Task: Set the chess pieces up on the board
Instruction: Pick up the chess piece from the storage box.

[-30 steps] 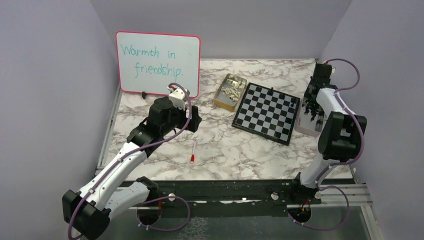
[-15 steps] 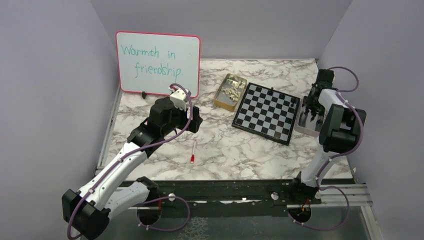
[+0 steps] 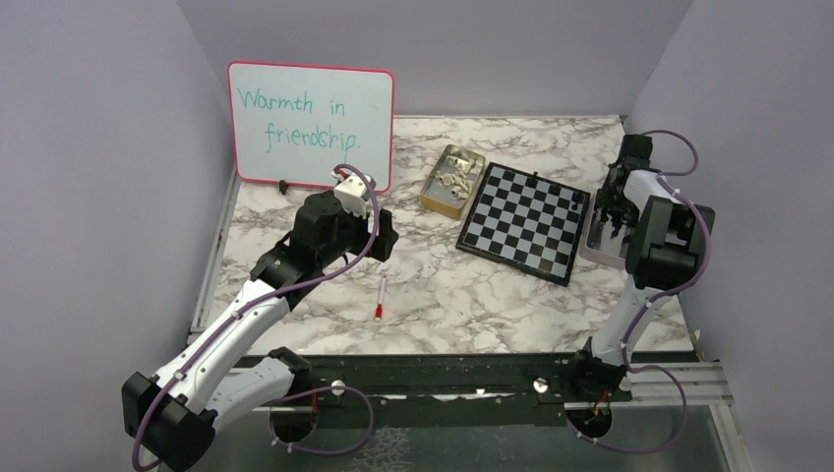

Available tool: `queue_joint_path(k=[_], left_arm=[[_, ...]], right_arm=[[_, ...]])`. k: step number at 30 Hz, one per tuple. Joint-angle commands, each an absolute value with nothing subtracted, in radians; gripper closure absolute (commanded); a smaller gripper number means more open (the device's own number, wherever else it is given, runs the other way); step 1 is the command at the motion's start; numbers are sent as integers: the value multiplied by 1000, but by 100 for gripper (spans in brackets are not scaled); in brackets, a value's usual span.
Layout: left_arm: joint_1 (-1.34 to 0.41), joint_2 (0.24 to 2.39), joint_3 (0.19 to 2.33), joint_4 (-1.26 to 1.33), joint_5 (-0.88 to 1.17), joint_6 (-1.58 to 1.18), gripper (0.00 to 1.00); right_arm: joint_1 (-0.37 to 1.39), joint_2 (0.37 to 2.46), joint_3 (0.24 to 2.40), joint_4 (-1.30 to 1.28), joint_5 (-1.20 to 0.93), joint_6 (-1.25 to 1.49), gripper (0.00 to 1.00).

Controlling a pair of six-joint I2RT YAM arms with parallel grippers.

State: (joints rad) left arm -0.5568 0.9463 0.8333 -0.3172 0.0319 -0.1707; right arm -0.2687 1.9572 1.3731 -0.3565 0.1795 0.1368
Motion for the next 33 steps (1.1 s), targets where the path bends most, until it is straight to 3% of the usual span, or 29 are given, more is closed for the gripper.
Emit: queue_joint_path(k=[1, 13, 16, 24, 33], left_arm=[[-560, 941, 833, -311, 7, -160, 1], [-560, 940, 832, -311, 8, -160, 1], [-560, 946, 833, -311, 7, -161, 1], [-560, 951, 833, -310, 7, -168, 1], [-559, 958, 836, -283, -19, -240, 5]], right_arm=[[-273, 1987, 1382, -380, 172, 126, 70], [-272, 2031, 1395, -413, 198, 122, 75], [-273, 2031, 1401, -420, 201, 119, 80], [-272, 1929, 1411, -485, 288, 169, 92], [-263, 1747, 1359, -496, 133, 214, 92]])
